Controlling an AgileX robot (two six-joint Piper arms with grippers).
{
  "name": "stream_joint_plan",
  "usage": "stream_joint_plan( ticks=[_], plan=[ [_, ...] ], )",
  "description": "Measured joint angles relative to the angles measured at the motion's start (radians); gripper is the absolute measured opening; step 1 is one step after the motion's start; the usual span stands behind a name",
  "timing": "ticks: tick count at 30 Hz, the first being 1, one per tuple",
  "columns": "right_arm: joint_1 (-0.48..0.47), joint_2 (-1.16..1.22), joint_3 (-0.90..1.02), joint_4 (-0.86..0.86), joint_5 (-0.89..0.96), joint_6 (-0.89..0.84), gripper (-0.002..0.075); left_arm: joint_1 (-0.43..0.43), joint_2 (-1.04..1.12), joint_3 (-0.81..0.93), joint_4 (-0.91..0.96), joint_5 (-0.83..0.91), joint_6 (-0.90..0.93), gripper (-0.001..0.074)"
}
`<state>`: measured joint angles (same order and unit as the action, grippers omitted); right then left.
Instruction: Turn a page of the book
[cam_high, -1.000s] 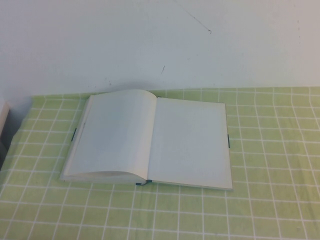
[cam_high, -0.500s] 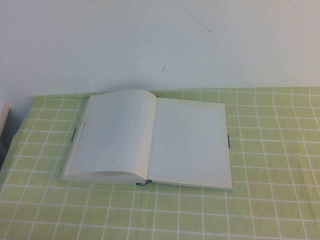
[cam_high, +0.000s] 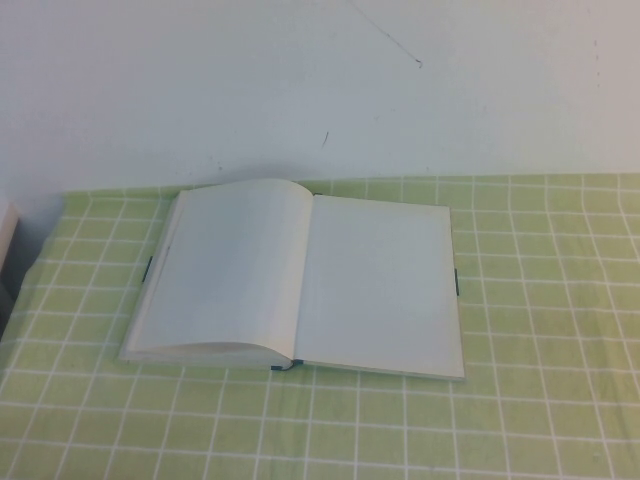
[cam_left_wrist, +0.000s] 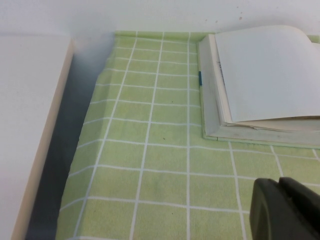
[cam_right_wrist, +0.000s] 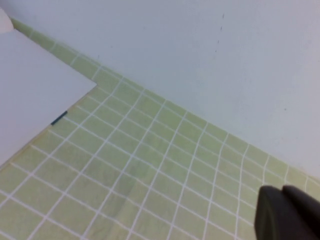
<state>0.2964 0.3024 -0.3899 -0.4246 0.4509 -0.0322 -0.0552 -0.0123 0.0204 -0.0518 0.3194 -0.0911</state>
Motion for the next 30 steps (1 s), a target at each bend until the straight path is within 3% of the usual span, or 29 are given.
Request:
stream_joint_plan(
  ticks=[10, 14, 30],
  plan=[
    [-0.233, 0.002, 0.296, 0.170, -0.244, 0.003, -0.0002, 0.000, 0.000, 0.000, 0.000, 0.000, 0.000, -0.0004],
    [-0.285, -0.021, 0.399, 0.265, -0.327, -0.048, -0.0002, 0.000, 0.000, 0.000, 0.000, 0.000, 0.000, -0.0004],
    [-0.357, -0.313, 0.418, 0.335, -0.130, -0.086, -0.0002, 0.000, 0.000, 0.000, 0.000, 0.000, 0.000, -0.0004]
  ],
)
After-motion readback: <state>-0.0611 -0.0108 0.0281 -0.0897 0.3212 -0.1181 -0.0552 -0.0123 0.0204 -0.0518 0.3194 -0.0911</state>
